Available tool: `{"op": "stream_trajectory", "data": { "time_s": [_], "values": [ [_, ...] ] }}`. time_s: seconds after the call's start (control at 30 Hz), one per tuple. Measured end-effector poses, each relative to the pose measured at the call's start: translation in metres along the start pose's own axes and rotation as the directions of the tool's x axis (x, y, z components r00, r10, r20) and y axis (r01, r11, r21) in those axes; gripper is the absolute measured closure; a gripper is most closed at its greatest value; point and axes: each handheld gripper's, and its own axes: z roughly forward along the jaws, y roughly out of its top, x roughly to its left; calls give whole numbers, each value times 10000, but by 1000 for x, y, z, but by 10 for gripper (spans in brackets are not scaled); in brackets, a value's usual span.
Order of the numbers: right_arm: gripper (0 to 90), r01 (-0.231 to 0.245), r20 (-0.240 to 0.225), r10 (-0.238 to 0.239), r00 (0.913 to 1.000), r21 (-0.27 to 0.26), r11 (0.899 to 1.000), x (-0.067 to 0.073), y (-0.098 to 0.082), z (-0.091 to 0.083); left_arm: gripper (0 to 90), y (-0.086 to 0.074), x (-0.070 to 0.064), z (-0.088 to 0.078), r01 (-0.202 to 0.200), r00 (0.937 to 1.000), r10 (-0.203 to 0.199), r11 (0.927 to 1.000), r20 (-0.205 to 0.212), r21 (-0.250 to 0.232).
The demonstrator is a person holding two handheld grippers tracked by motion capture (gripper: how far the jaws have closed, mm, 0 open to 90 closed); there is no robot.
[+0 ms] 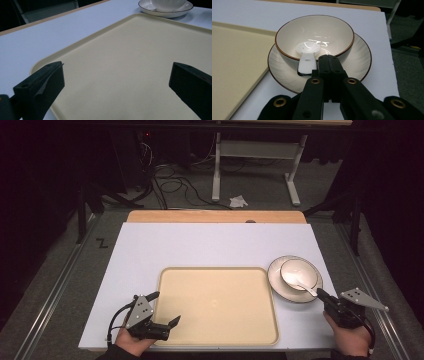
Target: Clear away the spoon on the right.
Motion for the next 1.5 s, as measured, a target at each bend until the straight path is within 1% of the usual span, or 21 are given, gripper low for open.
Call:
{"op": "stream_trajectory", "data": {
  "time_s": [0.17, 0.2, 0.27, 0.7, 0.73, 0.8, 0.83, 0.9, 0.93, 1.0, 1.07, 1.1, 1.13, 1.2, 1.23, 1.27, 1.3, 1.33, 1.43, 1.47, 1.5],
  "values": [
    [900, 51, -168, -51, 9998, 28, 10000, 5, 0, 2, 7, 0, 0, 1, 0, 10000, 0, 10000, 27, 10],
    [900, 123, -181, -123, 9998, 30, 9999, 5, 0, 2, 7, 0, 0, 1, 0, 10000, 0, 10000, 37, 20],
    [900, 88, -247, -86, 9997, 58, 9999, 7, 0, 3, 7, 0, 0, 1, -1, 10000, 1, 10000, 50, 39],
    [900, 292, -368, -288, 9989, 87, 9995, 12, 1, 5, 8, 0, -1, 1, -9, 10000, 9, 10000, 79, 60],
    [900, 186, -331, -184, 9993, 61, 9998, 12, 2, 5, 8, 0, 0, 1, -7, 10000, 7, 10000, 69, 47],
    [869, 40, -218, -42, 9998, -109, 9999, 10, 3, 2, 8, 0, 0, 1, -5, 10000, 5, 10000, 67, 60],
    [869, 40, -218, -42, 9998, -109, 9999, 10, 3, 2, 8, 0, 0, 1, -5, 10000, 5, 10000, 67, 60],
    [825, -175, -87, 172, 9998, -334, 9993, 9, 4, -2, 8, 0, 0, 1, -16, 10000, 16, 10000, 73, 61],
    [780, -333, 8, 335, 9994, -596, 9977, 9, 6, -7, 8, 0, 0, 2, -35, 10000, 34, 10000, 80, 80],
    [729, -583, -127, 575, 9983, -793, 9951, 10, 8, -10, 8, 0, -1, 2, -50, 10000, 49, 9999, 81, 99],
    [688, -909, -399, 875, 9954, -914, 9917, 13, 10, -12, 8, 0, -1, 2, -70, 9999, 69, 9999, 75, 114],
    [688, -909, -399, 875, 9954, -914, 9917, 13, 10, -12, 8, 0, -1, 2, -70, 9999, 69, 9999, 75, 114],
    [649, -1057, -600, 1004, 9931, -920, 9901, 17, 11, -12, 8, 0, -1, 2, -79, 9999, 78, 9999, 76, 130],
    [596, -1356, -751, 1286, 9888, -969, 9860, 20, 12, -12, 8, 0, -1, 2, -82, 9999, 81, 9999, 84, 122],
    [556, -1549, -706, 1482, 9864, -998, 9829, 22, 11, -12, 8, 0, -1, 2, -82, 9999, 81, 9999, 84, 122],
    [548, -1673, -603, 1617, 9850, -1057, 9802, 24, 10, -12, 8, 0, -1, 2, -87, 9999, 86, 9999, 73, 105],
    [544, -1815, -606, 1758, 9826, -1059, 9777, 25, 10, -11, 8, 0, -1, 2, -87, 9999, 86, 9999, 73, 105],
    [540, -2010, -706, 1943, 9784, -1040, 9741, 25, 9, -10, 8, 0, -1, 1, -94, 9999, 94, 9999, 73, 93],
    [537, -2649, -1034, 2555, 9613, -899, 9601, 25, 5, -5, 8, 0, -1, 1, -127, 9999, 126, 9999, 85, 94],
    [537, -2649, -1034, 2555, 9613, -899, 9601, 25, 5, -5, 8, 0, -1, 1, -127, 9999, 126, 9999, 85, 94],
    [534, -2822, -1097, 2729, 9558, -815, 9559, 25, 3, -3, 8, 0, -2, 1, -139, 9999, 138, 9999, 81, 89]
  ]
}}
